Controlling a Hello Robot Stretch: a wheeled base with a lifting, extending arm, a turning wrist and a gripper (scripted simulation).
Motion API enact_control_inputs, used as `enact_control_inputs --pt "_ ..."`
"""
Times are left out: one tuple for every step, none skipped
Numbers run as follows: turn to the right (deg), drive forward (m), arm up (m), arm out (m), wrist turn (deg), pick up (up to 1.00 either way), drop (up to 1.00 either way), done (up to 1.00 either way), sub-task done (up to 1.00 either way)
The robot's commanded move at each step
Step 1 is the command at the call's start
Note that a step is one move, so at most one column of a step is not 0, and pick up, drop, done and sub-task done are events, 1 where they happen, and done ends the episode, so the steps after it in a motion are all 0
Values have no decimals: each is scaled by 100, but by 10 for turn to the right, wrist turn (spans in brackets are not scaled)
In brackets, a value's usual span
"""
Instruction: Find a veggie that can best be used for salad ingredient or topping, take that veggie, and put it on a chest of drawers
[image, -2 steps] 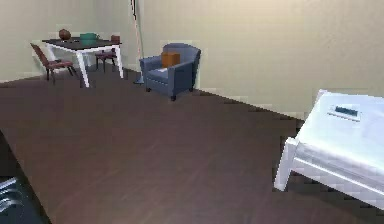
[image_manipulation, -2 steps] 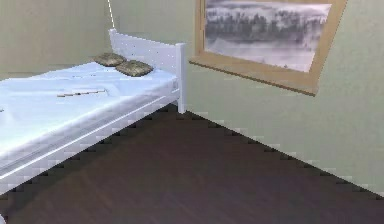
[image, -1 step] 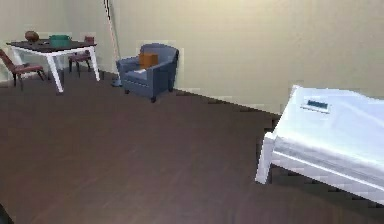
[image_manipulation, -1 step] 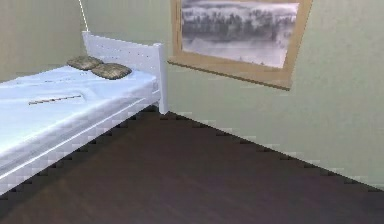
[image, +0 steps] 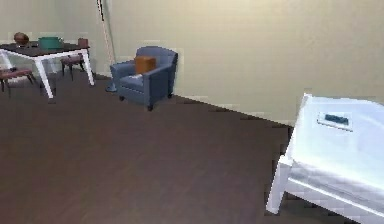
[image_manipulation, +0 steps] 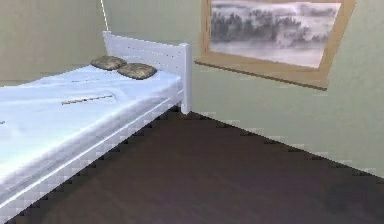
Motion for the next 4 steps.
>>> enact_control_inputs --pt "30 0 0 0 0 0 0 0 0" --pt "450 0 0 0 0 0 0 0 0" --pt "390 0 0 0 0 0 0 0 0" --pt "0 5 0 0 0 0 0 0 0"
